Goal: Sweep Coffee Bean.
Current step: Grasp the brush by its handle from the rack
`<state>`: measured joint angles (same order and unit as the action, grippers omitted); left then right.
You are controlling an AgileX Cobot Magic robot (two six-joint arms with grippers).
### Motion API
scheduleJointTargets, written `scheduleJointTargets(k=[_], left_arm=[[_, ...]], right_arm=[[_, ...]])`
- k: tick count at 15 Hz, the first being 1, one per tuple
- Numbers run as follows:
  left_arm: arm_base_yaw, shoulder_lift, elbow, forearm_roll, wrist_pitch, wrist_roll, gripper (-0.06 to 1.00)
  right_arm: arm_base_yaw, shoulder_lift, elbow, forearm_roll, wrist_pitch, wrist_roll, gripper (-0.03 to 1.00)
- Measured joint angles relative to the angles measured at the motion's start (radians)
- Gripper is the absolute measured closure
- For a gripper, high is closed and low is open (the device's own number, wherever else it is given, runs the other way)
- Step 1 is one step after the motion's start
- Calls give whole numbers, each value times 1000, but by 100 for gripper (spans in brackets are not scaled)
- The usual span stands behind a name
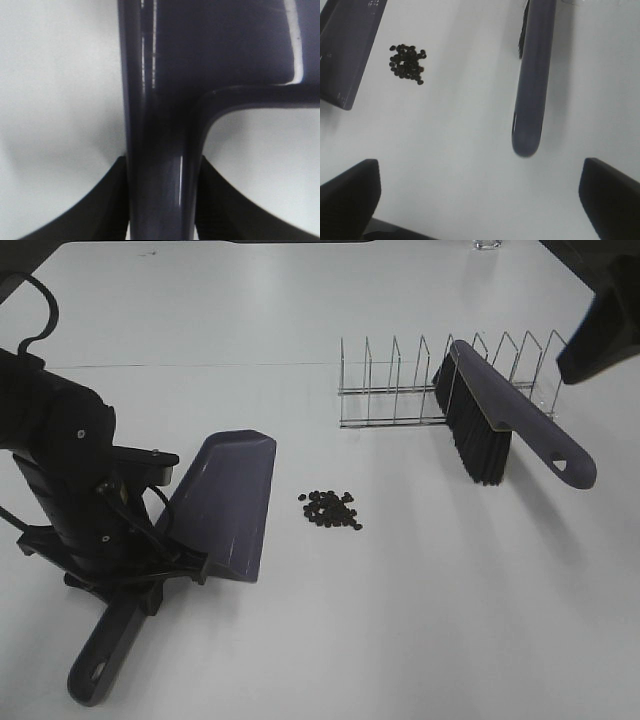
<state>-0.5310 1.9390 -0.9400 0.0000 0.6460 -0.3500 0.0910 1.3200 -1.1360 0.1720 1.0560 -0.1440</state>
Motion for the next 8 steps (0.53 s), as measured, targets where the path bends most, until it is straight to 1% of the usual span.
scheduleJointTargets(k=[1,3,5,6,8], left_arm=[[0,0,0,0,1,-1,62],[0,0,0,0,1,-1,62],[0,0,0,0,4,-1,62],[0,0,0,0,4,-1,62],[0,0,-3,0,8,-1,62]], right_arm=[[0,197,-145,4,-34,-60,-1],[0,364,-276,8,-46,-61,-1],[0,541,-417,6,-23,-52,-1],[0,575,-452,6,-16,-51,-1],[0,736,-573,5,44,-48,-1]])
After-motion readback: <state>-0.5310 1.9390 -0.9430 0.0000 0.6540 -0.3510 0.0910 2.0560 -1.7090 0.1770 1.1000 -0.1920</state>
